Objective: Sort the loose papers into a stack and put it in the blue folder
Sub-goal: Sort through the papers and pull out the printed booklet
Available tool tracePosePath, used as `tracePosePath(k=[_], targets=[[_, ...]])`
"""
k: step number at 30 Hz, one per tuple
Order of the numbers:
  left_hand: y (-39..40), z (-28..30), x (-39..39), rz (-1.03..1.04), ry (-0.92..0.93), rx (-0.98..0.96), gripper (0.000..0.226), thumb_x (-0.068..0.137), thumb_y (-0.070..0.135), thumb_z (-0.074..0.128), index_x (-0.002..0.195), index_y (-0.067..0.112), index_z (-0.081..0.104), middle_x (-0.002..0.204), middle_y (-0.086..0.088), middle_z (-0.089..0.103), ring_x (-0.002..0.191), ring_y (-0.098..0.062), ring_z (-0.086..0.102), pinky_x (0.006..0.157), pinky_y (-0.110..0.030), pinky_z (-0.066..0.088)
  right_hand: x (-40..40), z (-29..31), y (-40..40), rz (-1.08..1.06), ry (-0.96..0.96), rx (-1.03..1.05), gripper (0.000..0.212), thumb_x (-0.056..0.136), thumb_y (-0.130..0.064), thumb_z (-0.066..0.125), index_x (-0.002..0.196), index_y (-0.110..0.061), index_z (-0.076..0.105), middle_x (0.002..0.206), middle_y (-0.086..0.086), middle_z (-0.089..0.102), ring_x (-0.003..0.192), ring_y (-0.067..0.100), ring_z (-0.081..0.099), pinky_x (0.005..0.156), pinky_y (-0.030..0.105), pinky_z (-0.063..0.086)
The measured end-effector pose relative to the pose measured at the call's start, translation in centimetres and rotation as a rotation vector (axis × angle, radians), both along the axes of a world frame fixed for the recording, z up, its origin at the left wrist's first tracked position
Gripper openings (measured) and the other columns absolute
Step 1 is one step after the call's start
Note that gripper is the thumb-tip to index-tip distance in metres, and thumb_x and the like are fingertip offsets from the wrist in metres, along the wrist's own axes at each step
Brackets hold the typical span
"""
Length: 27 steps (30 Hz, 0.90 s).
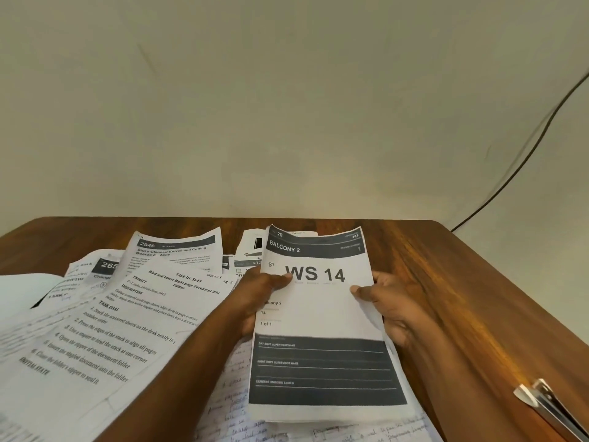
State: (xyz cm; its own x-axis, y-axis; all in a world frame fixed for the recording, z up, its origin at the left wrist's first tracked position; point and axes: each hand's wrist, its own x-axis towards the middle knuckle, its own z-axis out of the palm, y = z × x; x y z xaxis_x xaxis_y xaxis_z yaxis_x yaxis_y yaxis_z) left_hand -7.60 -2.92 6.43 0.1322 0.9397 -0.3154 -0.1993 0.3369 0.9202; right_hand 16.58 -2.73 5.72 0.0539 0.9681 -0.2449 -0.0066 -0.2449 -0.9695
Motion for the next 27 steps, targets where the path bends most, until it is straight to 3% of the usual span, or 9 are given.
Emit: tracePosePath(k=[3,5,8,12,15,19,23,27], targets=[[-0.8,-0.3,-0.7,0.023,0.083,-0.005,0.027,0.100,0.010,0.068,0.127,0.011,0.063,0.106,-0.011,0.081,0.090,-0.038,0.079,0.071,-0.048,0.064,-0.3,0.3,-0.4,0.101,0.014,-0.020,0.021,0.098,-0.001,0.067,0.119,-0.006,0.068,0.117,0.011,0.078,0.102,0.036,0.076,0.093,0.049,0.060],[-1.4,-0.5,-1.3,0.019,0.125,-0.001,0.024,0.100,0.007,0.067,0.124,0.011,0.064,0.104,-0.012,0.081,0.088,-0.038,0.079,0.068,-0.047,0.065,-0.6,0.3,-0.6,0.161,0.010,-0.006,0.026,0.095,-0.002,0.071,0.121,-0.004,0.069,0.116,0.013,0.078,0.103,0.037,0.076,0.098,0.054,0.058],[-2.4,-0.4,-2.5,-0.004,0.195,0.011,0.024,0.100,0.005,0.066,0.123,0.010,0.065,0.103,-0.012,0.081,0.089,-0.038,0.079,0.076,-0.050,0.064,-1.4,-0.2,-0.6,0.186,-0.008,0.024,0.029,0.093,0.000,0.074,0.121,-0.005,0.070,0.113,0.013,0.079,0.105,0.036,0.076,0.103,0.058,0.055],[-4.1,0.5,-3.9,-0.080,0.092,-0.035,0.029,0.098,0.010,0.069,0.126,0.013,0.063,0.112,-0.016,0.079,0.095,-0.042,0.078,0.069,-0.047,0.065,-3.3,-0.5,-1.1,0.244,0.007,0.007,0.037,0.092,0.010,0.069,0.125,-0.007,0.068,0.115,0.012,0.079,0.106,0.037,0.075,0.099,0.055,0.058],[-4.6,0.6,-5.7,-0.088,0.009,-0.031,0.039,0.092,0.025,0.073,0.128,0.018,0.062,0.120,-0.017,0.076,0.106,-0.046,0.074,0.078,-0.050,0.065,-4.6,-0.8,-1.7,0.312,0.023,-0.014,0.041,0.091,0.013,0.067,0.126,-0.006,0.067,0.115,0.012,0.079,0.108,0.036,0.075,0.097,0.052,0.059],[-4.7,-0.7,-6.7,0.053,0.131,0.080,0.028,0.099,0.015,0.069,0.127,0.013,0.064,0.114,-0.019,0.078,0.102,-0.045,0.076,0.095,-0.066,0.057,-5.4,-1.8,-1.7,0.363,-0.008,-0.029,0.049,0.085,0.010,0.072,0.130,-0.008,0.066,0.120,0.011,0.078,0.115,0.038,0.071,0.106,0.057,0.053],[-5.1,-1.9,-6.3,0.112,0.308,0.163,0.017,0.100,0.011,0.068,0.117,0.014,0.070,0.103,-0.009,0.082,0.090,-0.034,0.080,0.090,-0.056,0.061,-5.4,-2.1,-1.6,0.398,-0.033,-0.020,0.050,0.084,0.009,0.074,0.129,-0.011,0.066,0.120,0.010,0.078,0.115,0.037,0.072,0.105,0.058,0.054],[-4.8,-2.6,-6.6,0.126,0.320,0.167,0.017,0.100,0.006,0.066,0.115,0.012,0.072,0.103,-0.010,0.082,0.089,-0.031,0.080,0.080,-0.043,0.062,-5.3,-2.0,-1.8,0.408,-0.019,0.016,0.041,0.092,0.002,0.074,0.128,-0.014,0.068,0.121,0.008,0.077,0.114,0.034,0.073,0.104,0.055,0.055]])
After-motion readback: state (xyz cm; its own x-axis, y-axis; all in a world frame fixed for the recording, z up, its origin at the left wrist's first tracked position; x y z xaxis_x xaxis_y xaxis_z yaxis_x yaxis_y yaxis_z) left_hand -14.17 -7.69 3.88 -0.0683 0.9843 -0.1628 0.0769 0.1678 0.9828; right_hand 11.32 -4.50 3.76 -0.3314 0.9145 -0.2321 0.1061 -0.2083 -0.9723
